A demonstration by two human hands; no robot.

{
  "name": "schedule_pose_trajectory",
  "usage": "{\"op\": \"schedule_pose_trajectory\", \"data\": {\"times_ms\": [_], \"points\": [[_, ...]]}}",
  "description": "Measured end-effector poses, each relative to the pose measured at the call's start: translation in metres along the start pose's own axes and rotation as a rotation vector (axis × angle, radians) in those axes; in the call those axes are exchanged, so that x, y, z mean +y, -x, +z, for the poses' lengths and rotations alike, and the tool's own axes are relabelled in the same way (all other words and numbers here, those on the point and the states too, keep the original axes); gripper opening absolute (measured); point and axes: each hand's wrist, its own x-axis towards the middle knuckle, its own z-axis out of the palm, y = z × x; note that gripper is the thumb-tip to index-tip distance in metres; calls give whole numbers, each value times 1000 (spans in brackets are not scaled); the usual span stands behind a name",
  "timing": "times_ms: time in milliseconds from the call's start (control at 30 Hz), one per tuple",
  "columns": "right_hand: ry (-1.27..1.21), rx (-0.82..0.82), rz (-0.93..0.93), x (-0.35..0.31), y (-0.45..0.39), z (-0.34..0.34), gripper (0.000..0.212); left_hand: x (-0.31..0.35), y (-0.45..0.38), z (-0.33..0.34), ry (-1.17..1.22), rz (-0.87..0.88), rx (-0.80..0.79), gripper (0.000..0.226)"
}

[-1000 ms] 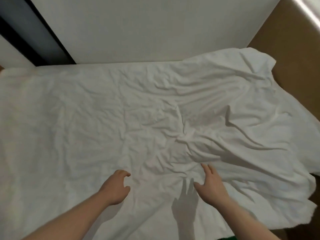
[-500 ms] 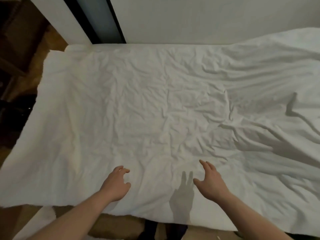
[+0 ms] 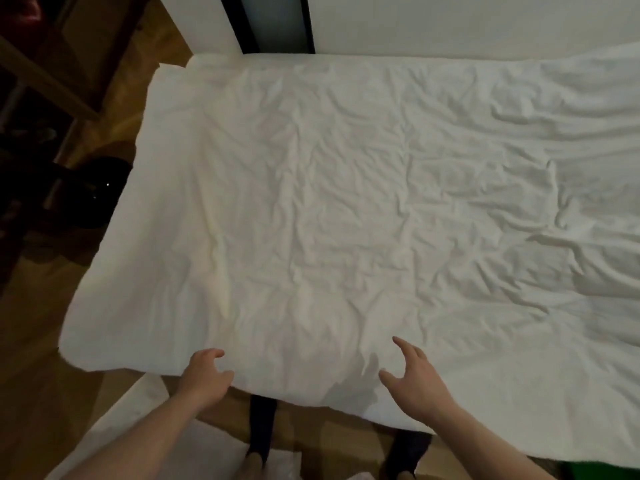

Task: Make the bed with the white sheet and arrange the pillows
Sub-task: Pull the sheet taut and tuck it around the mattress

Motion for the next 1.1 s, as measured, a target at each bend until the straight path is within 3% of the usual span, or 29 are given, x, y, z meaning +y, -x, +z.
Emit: {"op": "schedule_pose_trajectory", "data": {"times_ms": [367,500,600,667,733,800,867,900,933,1000,1033,1100], "points": [[-188,-66,356,-98,-58,192,80,-159,-112,-44,449,-308,-34,66],[-269,-113,523,-97,-86,243,92,-182,-144,-26,679,-367,-107,69],[-364,-119,675,-89,-100,272,94,-189,-172,2,835,-502,-204,87],[-456,-122,733,-80,-112,286,89,-180,-184,19,933,-514,-303,72],[-579,-153,824,-70,-126,297,100,-167,-194,37,1033,-518,-345,75],[-781,-153,918,-64,-135,306,115,-167,-216,60,1143,-481,-251,99],[-998,-65,895,-62,-140,307,98,-155,-217,65,1197,-512,-95,112],[-1084,21,861,-60,-142,306,85,-142,-206,58,1167,-533,-13,107],[-1130,113,829,-58,-141,303,84,-133,-195,54,1116,-541,55,93],[-1093,293,825,-51,-134,302,112,-126,-177,46,990,-551,201,67],[-1072,370,831,-48,-129,300,115,-125,-165,38,939,-524,242,62],[-1056,421,787,-64,-98,281,86,-125,-145,20,899,-454,300,67]]}}
